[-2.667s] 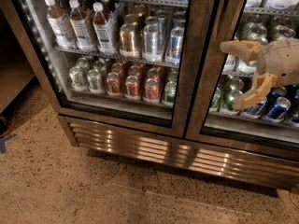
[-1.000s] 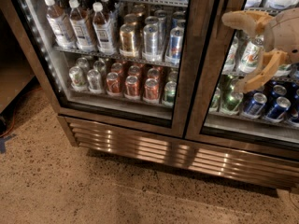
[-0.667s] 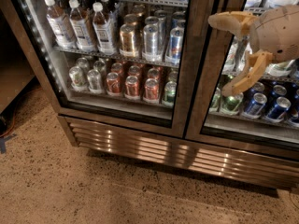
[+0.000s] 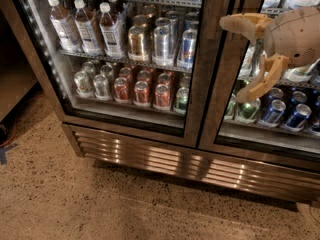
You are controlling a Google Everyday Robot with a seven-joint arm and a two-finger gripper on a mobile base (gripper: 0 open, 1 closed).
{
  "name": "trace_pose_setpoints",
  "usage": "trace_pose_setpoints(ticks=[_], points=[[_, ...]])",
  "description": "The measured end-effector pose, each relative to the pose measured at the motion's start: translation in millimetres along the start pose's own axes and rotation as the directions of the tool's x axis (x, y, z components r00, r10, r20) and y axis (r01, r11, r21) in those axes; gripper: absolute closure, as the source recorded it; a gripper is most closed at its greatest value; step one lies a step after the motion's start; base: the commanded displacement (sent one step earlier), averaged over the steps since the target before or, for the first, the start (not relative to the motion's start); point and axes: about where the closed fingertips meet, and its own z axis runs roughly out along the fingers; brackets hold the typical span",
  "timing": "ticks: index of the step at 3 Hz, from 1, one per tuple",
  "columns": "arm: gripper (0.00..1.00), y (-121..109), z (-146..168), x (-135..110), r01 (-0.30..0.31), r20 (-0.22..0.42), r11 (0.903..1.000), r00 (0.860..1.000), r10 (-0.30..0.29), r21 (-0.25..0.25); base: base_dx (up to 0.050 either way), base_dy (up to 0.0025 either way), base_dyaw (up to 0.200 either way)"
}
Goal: Open left fridge door
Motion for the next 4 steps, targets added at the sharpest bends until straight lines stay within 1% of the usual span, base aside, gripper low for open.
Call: trace_pose_setpoints(ticks=[1, 2, 3, 4], points=[[0.00, 1.5, 1.4, 0.8, -0.011, 0.171, 0.9982, 0.985, 0.021, -0.059, 0.000, 0.00000, 0.000], [0.00, -0.8, 3.9, 0.2, -0.023, 0.199, 0.9977, 0.979, 0.035, -0.063, 0.000, 0.00000, 0.000], [0.00, -0.8, 3.9, 0.2, -0.023, 0.199, 0.9977, 0.979, 0.035, -0.063, 0.000, 0.00000, 0.000], [0.00, -3.5, 5.9, 1.3, -0.051, 0.190, 0.9958, 0.980, 0.064, -0.076, 0.000, 0.00000, 0.000]])
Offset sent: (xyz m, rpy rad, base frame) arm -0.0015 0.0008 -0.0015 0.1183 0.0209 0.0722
